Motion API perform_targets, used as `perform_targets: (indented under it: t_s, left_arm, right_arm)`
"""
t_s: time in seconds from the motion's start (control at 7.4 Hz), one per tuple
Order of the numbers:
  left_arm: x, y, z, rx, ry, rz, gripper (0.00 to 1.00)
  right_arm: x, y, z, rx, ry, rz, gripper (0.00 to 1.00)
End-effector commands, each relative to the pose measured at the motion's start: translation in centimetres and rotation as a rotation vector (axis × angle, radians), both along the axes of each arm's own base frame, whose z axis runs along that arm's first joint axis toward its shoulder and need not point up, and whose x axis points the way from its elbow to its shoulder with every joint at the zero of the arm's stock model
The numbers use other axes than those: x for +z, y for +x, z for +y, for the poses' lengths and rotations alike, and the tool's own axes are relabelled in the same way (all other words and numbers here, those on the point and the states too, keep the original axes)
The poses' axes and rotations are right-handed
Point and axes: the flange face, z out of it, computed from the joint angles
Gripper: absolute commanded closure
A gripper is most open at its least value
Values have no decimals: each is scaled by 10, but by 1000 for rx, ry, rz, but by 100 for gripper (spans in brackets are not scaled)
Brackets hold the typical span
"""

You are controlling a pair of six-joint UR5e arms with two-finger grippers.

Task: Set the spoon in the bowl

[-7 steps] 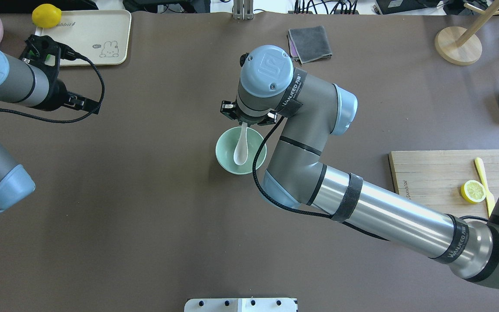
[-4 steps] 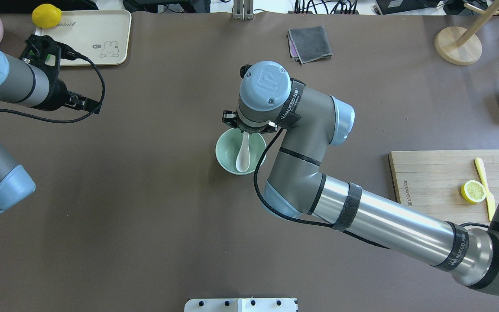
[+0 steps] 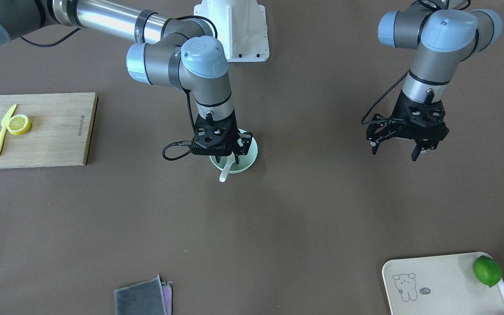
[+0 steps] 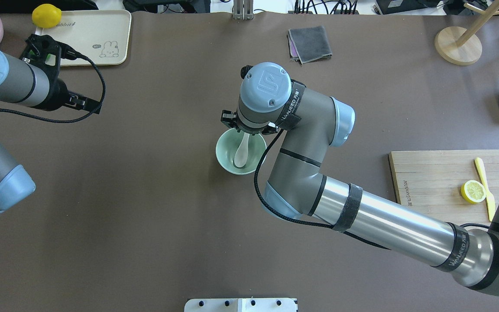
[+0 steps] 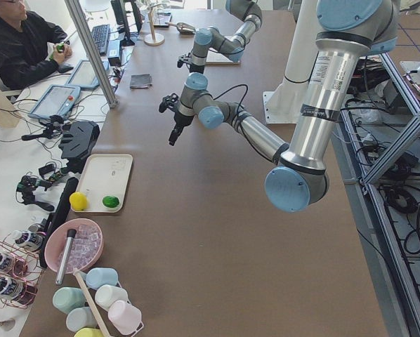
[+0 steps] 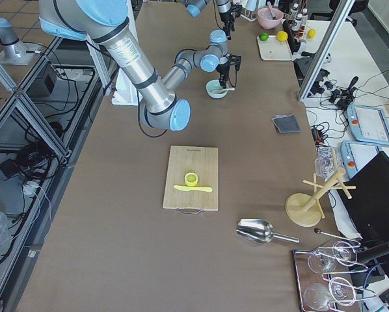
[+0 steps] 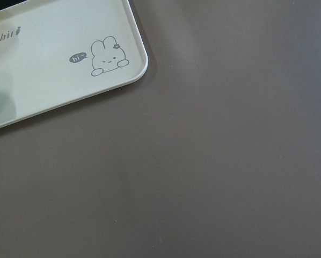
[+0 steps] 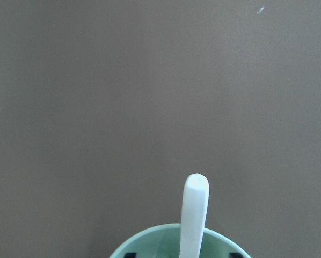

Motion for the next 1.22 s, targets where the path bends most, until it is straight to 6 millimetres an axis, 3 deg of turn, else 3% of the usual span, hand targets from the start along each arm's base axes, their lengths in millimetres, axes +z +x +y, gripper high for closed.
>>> perform_targets:
  t_s: [0.0,0.14,0.41,0.68,0.81,0.95,1.08]
  left_arm:
    - [-6,-3,2,0,9,9,2]
    - [-11,-8,6,5,25,13,2]
    - [2,-31,-2,74,91,-45,2]
    - [37,-53,-2,63,78,-42,2]
    - [60,-63,2,54,51,-62,2]
    - [93,-91,8,29,35,-79,2]
    - [108,-133,-3,18,-2,-51,2]
  right_arm:
    - [-20,73,-26,-27,-82,-42,0]
    - [-3,130,-39,-48,-96,-33,0]
    - [94,246,-24,-163,10,32,0]
    - [193,354,-12,-259,51,75,0]
    - [231,401,-15,-302,68,79,0]
    - [270,440,-10,-327,85,110,0]
    - [303,475,-16,-358,121,138,0]
